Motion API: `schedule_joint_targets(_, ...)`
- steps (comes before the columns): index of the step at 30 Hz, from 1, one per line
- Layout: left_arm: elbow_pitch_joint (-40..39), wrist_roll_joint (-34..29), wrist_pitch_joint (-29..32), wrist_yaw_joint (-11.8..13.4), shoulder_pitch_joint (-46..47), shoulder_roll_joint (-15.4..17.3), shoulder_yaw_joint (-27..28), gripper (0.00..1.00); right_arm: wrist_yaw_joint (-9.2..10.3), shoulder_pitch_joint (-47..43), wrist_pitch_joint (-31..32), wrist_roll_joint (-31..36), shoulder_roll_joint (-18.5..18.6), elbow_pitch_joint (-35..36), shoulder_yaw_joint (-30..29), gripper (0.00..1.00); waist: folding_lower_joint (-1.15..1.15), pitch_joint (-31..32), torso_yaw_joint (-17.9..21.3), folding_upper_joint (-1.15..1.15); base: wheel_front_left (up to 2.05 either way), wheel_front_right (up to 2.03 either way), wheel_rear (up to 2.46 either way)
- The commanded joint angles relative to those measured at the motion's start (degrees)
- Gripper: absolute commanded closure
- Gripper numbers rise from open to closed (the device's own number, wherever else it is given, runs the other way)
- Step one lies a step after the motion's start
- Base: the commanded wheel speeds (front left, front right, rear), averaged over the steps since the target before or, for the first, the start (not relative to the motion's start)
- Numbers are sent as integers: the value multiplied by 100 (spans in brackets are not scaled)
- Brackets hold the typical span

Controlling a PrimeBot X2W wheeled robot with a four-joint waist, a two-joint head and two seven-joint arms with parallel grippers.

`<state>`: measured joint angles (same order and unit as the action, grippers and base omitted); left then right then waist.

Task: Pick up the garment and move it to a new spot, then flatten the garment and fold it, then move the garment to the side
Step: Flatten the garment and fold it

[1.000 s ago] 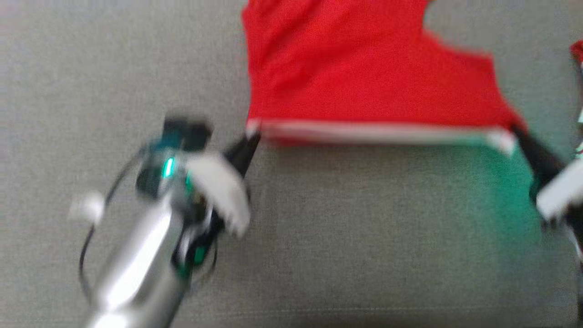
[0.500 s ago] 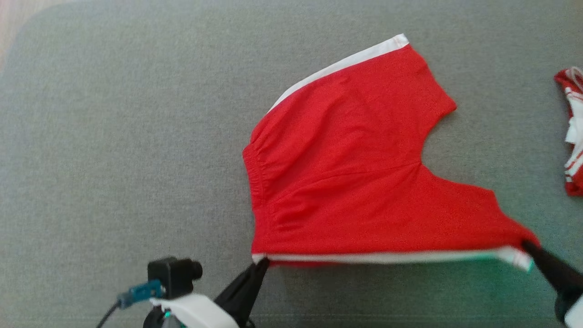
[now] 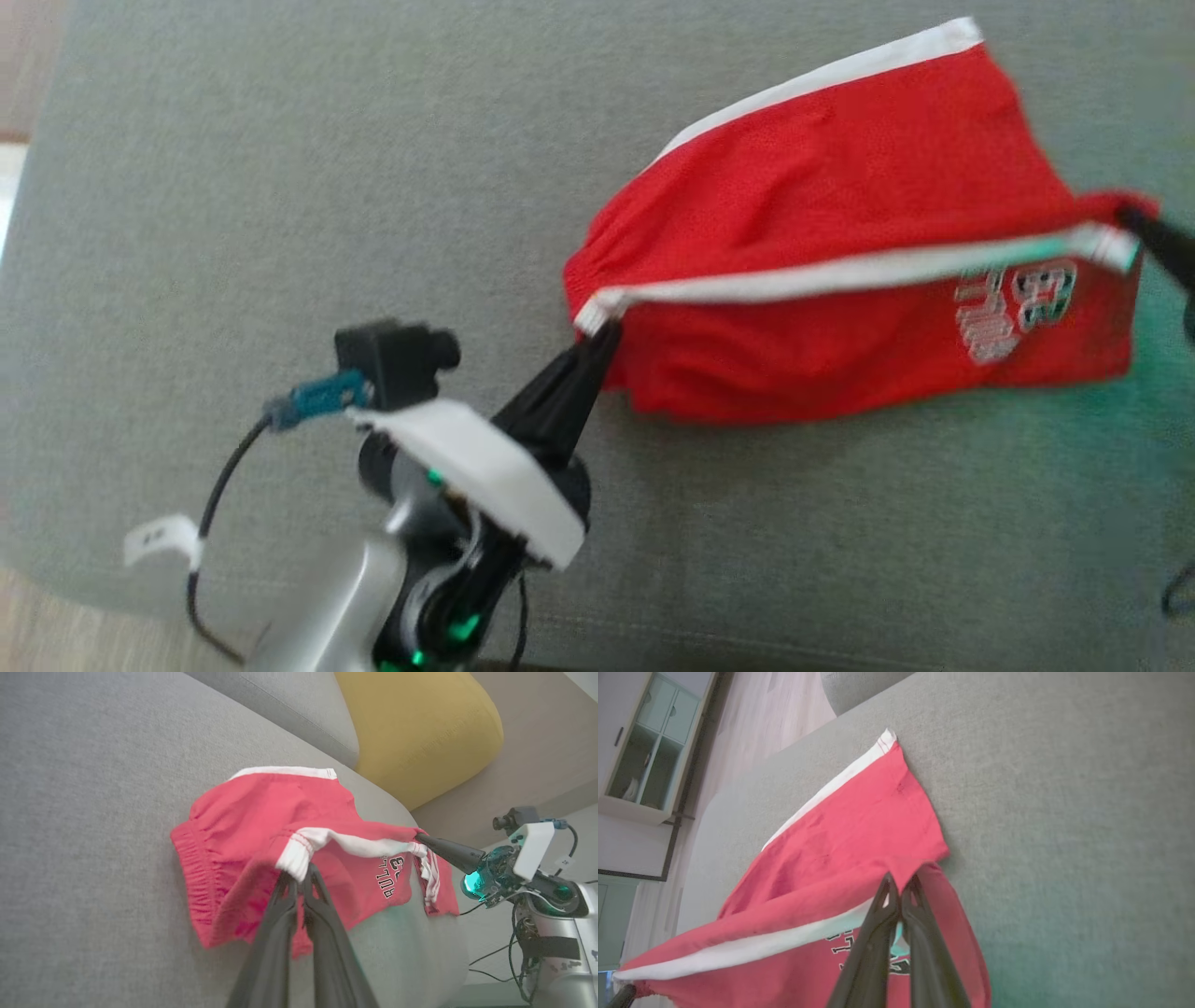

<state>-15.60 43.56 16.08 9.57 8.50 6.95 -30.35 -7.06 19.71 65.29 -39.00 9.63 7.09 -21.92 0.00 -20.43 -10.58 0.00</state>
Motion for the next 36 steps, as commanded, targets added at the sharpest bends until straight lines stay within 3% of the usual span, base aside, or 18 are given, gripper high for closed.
schedule_joint_targets(1,-58,31,18,-35,381,-79,175,100,-43,487,84,176,131,6,79,100,0,-242,-254,0,0,0,0)
schedule_joint_targets(11,1000,-116,-216,78,1423,-331,14,100,-43,2097,116,782,235,-1119,230,100,0,-634,-633,0,0,0,0)
schedule_joint_targets(23,1631,99,-568,112,1824,-396,-249,100,-43,2704,-156,1080,345,-1770,426,100,0,-723,-810,0,0,0,0)
schedule_joint_targets(24,1714,132,-622,165,1881,-400,-288,100,-43,2731,-270,1143,357,-1824,437,98,0,-742,-817,0,0,0,0)
schedule_joint_targets(25,1759,128,-643,207,1908,-401,-311,100,-43,2742,-334,1172,368,-1839,459,55,0,-753,-815,0,0,0,0)
schedule_joint_targets(26,1801,127,-664,247,1926,-402,-330,82,-43,2753,-417,1179,369,-1845,463,0,0,-764,-812,0,0,0,0)
schedule_joint_targets(29,1897,88,-740,344,1953,-403,-370,58,-43,2768,-664,1194,349,-1881,399,0,0,-787,-784,0,0,0,0)
schedule_joint_targets(30,1905,103,-770,366,1942,-403,-362,20,-43,2754,-718,1168,364,-1874,401,0,0,-791,-770,0,0,0,0)
schedule_joint_targets(31,1910,82,-810,401,1933,-403,-356,0,-43,2746,-810,1136,375,-1854,364,0,0,-791,-754,0,0,0,0)
schedule_joint_targets(36,1866,-236,-1011,654,1813,-254,-382,0,-43,2587,-1331,971,468,-1653,239,0,0,-756,-647,0,0,0,0)
